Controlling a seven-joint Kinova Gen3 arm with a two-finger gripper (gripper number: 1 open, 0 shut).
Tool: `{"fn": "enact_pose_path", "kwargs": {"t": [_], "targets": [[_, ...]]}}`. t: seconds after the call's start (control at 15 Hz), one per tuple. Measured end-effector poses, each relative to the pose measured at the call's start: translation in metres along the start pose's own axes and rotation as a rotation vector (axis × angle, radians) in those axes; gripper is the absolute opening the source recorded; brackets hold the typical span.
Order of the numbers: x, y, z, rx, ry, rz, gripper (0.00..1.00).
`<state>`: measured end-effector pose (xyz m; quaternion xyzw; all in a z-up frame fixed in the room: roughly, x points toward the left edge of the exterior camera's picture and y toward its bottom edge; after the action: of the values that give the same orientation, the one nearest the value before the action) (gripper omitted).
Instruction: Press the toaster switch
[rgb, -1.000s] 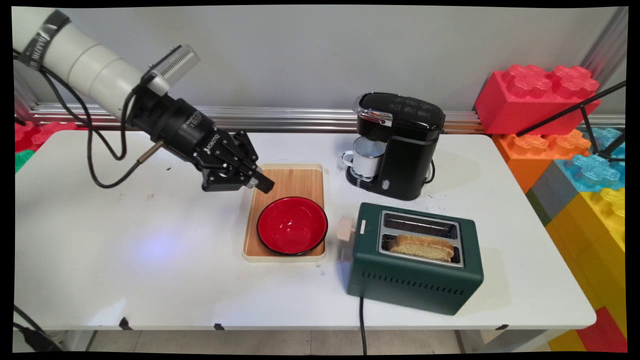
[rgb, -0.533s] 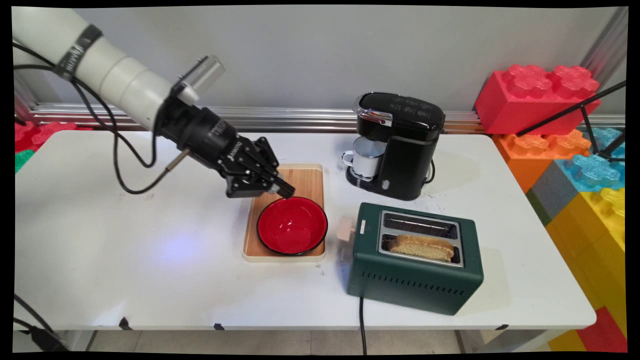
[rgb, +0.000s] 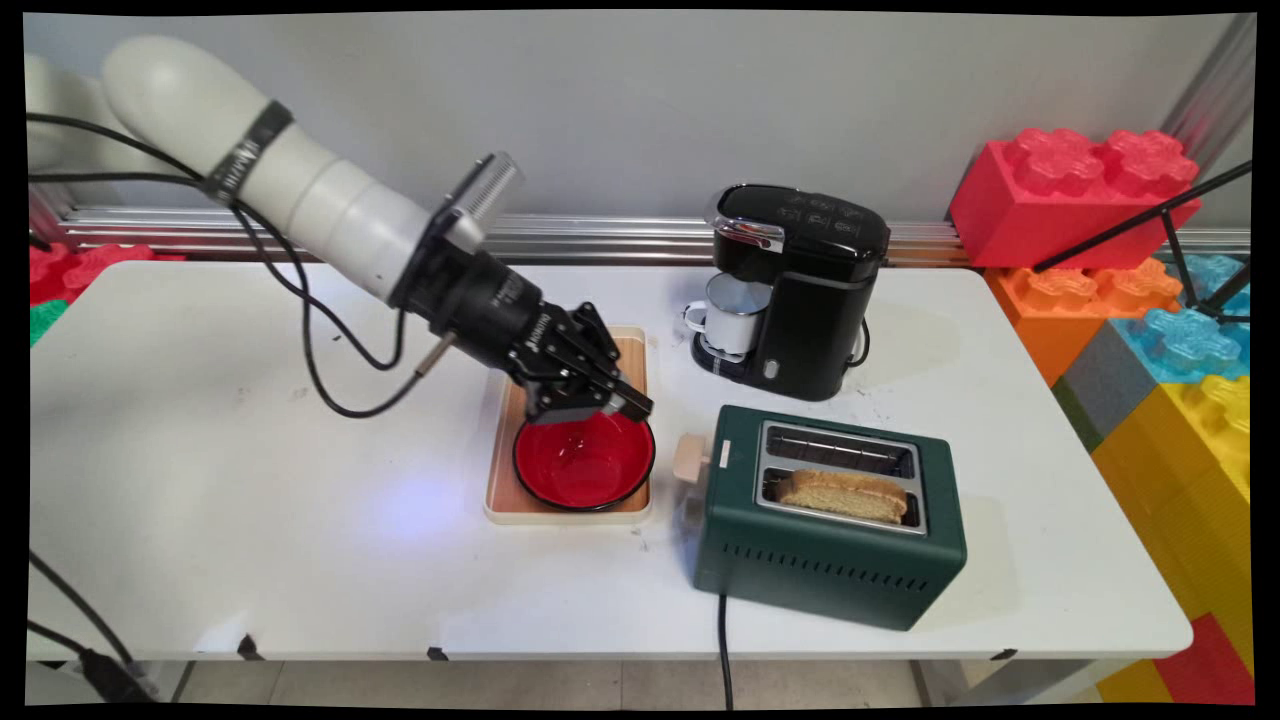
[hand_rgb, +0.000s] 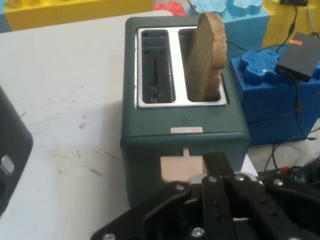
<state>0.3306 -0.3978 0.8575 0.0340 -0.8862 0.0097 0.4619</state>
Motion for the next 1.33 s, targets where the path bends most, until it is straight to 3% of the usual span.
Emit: {"fn": "enact_pose_path", "kwargs": {"t": [0.53,1.33], "targets": [[-0.009,-0.006,0.043,0.004,0.001,-0.020,0.00],[-0.025,-0.012,0.074,0.012,-0.010,-0.044,0.00]]}}
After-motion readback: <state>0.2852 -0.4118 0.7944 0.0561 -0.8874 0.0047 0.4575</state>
